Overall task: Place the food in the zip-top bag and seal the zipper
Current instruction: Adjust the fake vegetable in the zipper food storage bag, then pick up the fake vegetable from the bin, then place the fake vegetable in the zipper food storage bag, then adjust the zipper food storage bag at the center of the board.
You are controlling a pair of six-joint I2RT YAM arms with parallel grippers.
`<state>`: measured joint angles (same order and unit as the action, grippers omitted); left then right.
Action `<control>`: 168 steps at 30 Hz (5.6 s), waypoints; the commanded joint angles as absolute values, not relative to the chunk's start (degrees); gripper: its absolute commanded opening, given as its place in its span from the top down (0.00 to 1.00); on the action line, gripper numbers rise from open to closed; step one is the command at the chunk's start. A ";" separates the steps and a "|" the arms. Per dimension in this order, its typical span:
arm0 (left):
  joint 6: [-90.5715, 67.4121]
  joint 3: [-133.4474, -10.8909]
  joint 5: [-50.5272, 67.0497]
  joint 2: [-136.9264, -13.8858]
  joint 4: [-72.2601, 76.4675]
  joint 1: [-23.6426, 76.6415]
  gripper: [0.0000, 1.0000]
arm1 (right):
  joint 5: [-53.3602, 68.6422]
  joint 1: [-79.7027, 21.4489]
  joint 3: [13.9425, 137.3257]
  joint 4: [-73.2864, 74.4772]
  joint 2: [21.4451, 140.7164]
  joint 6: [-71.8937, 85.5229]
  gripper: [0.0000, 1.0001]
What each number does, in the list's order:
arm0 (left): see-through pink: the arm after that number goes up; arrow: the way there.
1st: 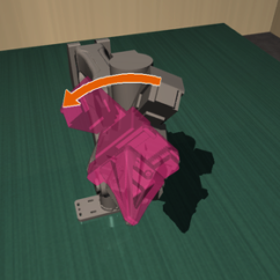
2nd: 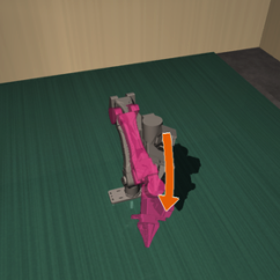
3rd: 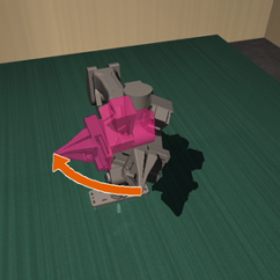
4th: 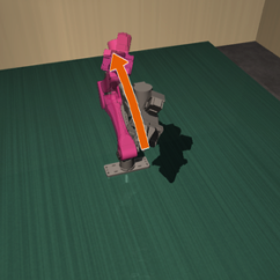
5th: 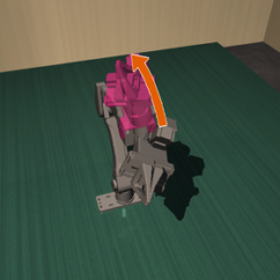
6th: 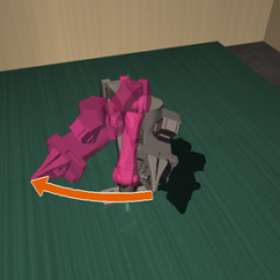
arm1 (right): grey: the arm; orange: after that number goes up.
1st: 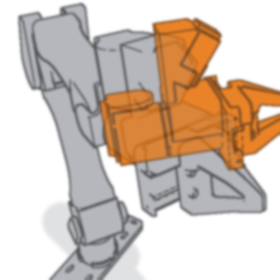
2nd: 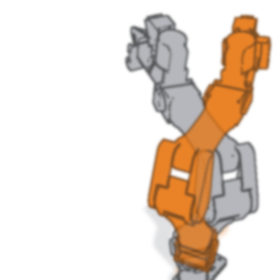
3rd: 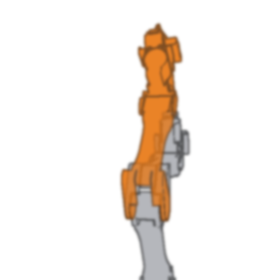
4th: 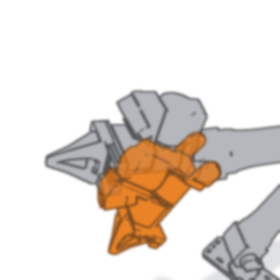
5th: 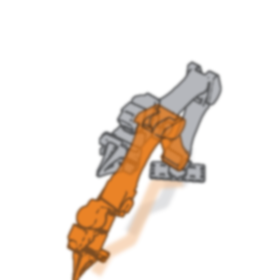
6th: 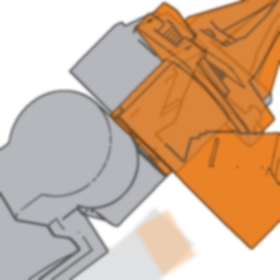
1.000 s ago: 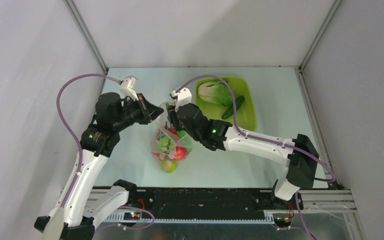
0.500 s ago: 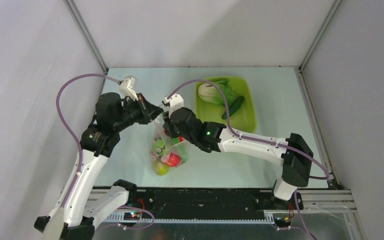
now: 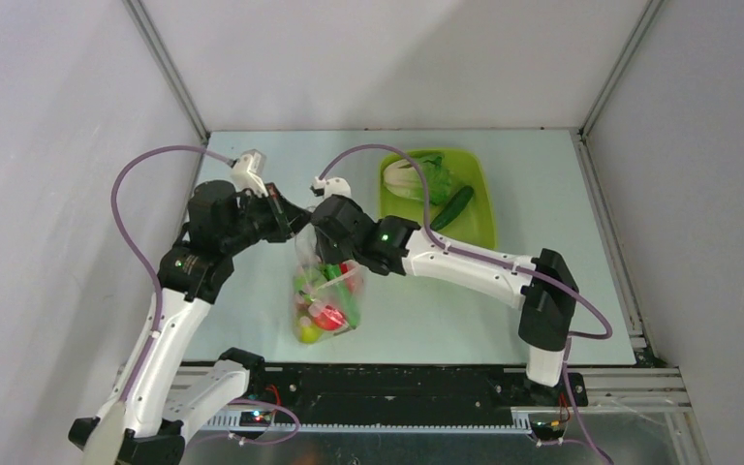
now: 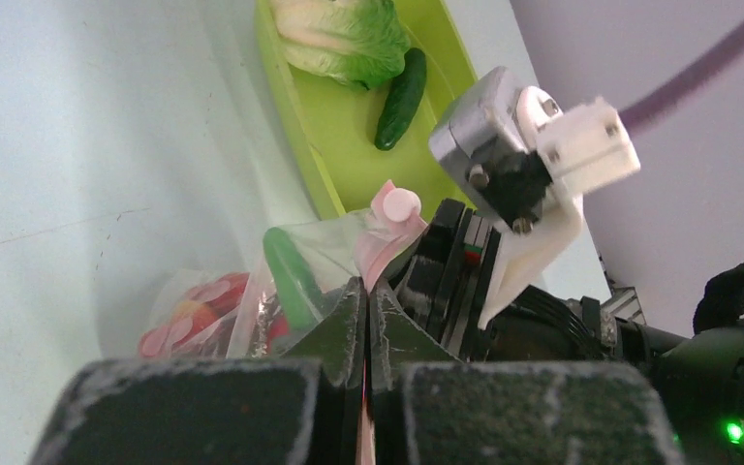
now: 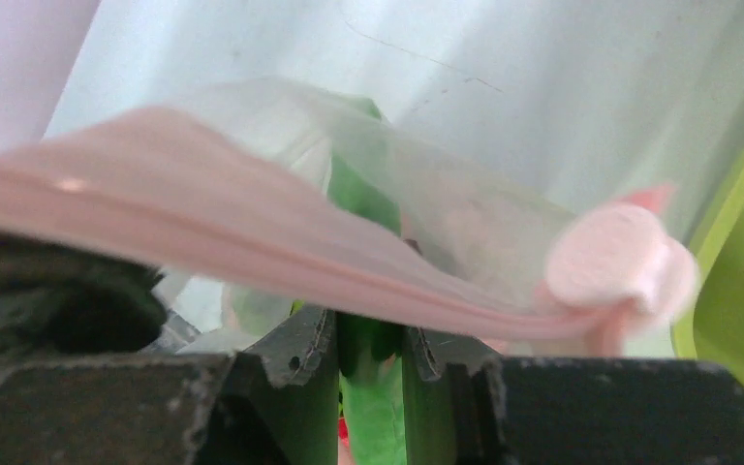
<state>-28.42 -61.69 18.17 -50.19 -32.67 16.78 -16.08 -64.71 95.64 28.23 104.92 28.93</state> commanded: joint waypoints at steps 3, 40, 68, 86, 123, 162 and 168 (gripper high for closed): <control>-29.00 -62.15 22.24 -48.00 -27.90 17.27 1.00 | -20.44 -63.02 99.04 40.50 108.03 39.14 0.91; -28.29 -61.49 18.78 -48.10 -27.98 16.66 1.00 | -29.94 -46.28 79.31 24.69 79.40 29.05 0.01; -27.44 -61.31 20.14 -49.06 -27.61 15.82 1.00 | -21.48 -21.60 82.26 26.79 114.31 45.44 0.07; -27.78 -61.05 21.10 -48.58 -27.39 15.84 1.00 | -19.73 -21.59 77.82 21.82 107.39 42.78 0.77; -29.22 -60.30 22.26 -48.40 -26.54 15.88 1.00 | -10.79 -62.25 63.47 -24.73 77.31 11.56 0.79; -28.78 -61.49 22.88 -48.06 -27.38 15.83 1.00 | -33.15 -68.36 66.00 -2.87 73.12 16.72 0.17; -27.84 -64.70 20.94 -49.45 -31.11 15.82 1.00 | -25.79 -65.54 70.80 14.22 76.24 23.43 0.28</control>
<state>-28.51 -60.99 21.39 -49.19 -30.44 16.12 -29.15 -66.81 66.92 1.43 74.70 17.91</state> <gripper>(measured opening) 0.007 0.763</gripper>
